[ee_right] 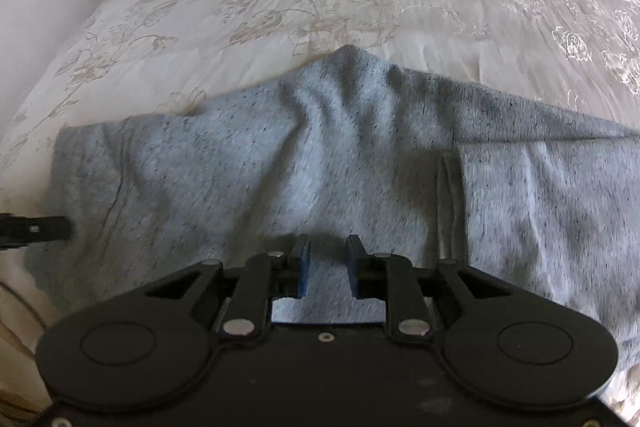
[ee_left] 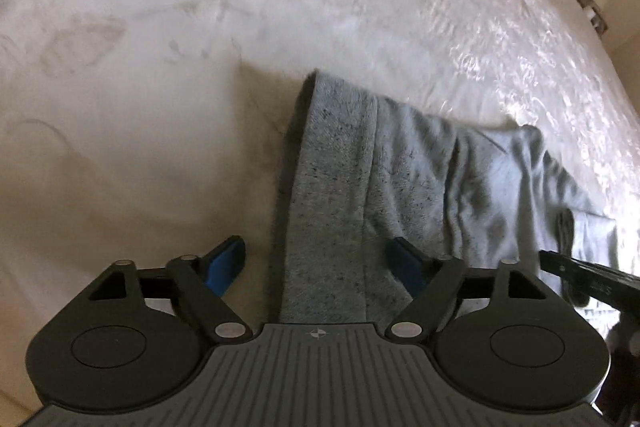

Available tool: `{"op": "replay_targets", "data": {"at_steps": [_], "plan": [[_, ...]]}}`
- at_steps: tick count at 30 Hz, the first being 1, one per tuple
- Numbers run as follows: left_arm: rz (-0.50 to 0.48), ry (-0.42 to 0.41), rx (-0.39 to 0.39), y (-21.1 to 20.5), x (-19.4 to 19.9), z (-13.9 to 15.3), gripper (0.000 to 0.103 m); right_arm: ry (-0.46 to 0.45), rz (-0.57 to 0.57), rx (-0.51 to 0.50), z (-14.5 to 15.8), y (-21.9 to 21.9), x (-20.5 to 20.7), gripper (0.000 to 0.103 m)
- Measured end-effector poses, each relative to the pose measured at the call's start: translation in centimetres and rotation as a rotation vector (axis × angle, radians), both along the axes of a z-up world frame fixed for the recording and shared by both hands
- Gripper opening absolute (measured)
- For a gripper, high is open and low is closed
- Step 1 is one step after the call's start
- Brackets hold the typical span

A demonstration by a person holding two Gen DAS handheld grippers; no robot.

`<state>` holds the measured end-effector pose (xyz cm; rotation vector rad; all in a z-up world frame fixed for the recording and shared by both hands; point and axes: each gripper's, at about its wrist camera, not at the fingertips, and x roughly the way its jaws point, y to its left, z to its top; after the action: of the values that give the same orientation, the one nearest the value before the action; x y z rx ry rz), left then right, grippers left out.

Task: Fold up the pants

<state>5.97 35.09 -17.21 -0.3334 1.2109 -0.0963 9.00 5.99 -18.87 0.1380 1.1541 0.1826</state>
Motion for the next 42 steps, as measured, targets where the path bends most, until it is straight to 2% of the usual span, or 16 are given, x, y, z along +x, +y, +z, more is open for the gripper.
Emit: {"op": "replay_targets", "data": {"at_steps": [3,9,11,13,15,16,17,19,20,24,27,30,33,37,42], "plan": [[-0.005,0.012,-0.077,-0.1,0.6,-0.8,0.082,0.005,-0.016,0.010,0.3,-0.1,-0.8,0.022],[-0.053,0.003,-0.137,-2.4,2.3,-1.6,0.083,0.008,-0.042,0.016,0.8,-0.6,-2.3,0.022],[-0.035,0.006,-0.144,-2.8,2.6,-1.9,0.083,0.007,-0.053,0.016,1.1,-1.0,-2.8,0.022],[0.029,0.021,-0.173,-2.4,2.5,-2.2,0.082,0.003,-0.067,0.011,1.4,-1.5,-3.4,0.023],[0.079,0.039,-0.200,-1.8,2.4,-2.2,0.074,-0.004,-0.075,-0.001,1.7,-2.0,-4.0,0.023],[0.100,0.050,-0.199,-1.5,2.3,-2.1,0.063,-0.009,-0.075,-0.008,1.7,-2.3,-4.3,0.023],[0.117,0.052,-0.194,-1.2,2.2,-2.0,0.042,-0.011,-0.072,-0.015,1.8,-2.4,-4.6,0.024],[0.139,0.044,-0.198,-0.9,1.8,-1.4,0.030,-0.012,-0.062,-0.021,1.6,-2.6,-5.2,0.025],[0.142,0.034,-0.201,-0.8,1.6,-1.0,0.026,-0.017,-0.052,-0.022,1.5,-2.5,-5.4,0.025],[0.145,-0.021,-0.153,-1.6,0.5,1.3,0.022,-0.067,0.045,-0.010,0.9,-0.9,-7.0,0.025],[0.173,-0.054,-0.143,-2.7,-0.2,3.1,0.020,0.013,0.202,-0.077,-1.7,1.6,-7.5,0.024],[0.188,-0.080,-0.120,-4.5,-1.0,4.8,0.019,0.009,0.277,-0.102,-2.3,2.1,-7.2,0.023],[0.197,-0.131,-0.090,-6.6,-1.6,7.2,0.019,0.014,0.270,0.010,-0.9,-0.2,-6.6,0.022],[0.220,-0.188,-0.092,-9.9,-2.2,11.2,0.019,-0.056,0.240,0.112,2.2,-4.9,-7.2,0.022],[0.163,-0.268,-0.098,-18.1,-2.0,14.7,0.019,-0.097,0.153,0.160,4.2,-12.0,-7.1,0.022]]}}
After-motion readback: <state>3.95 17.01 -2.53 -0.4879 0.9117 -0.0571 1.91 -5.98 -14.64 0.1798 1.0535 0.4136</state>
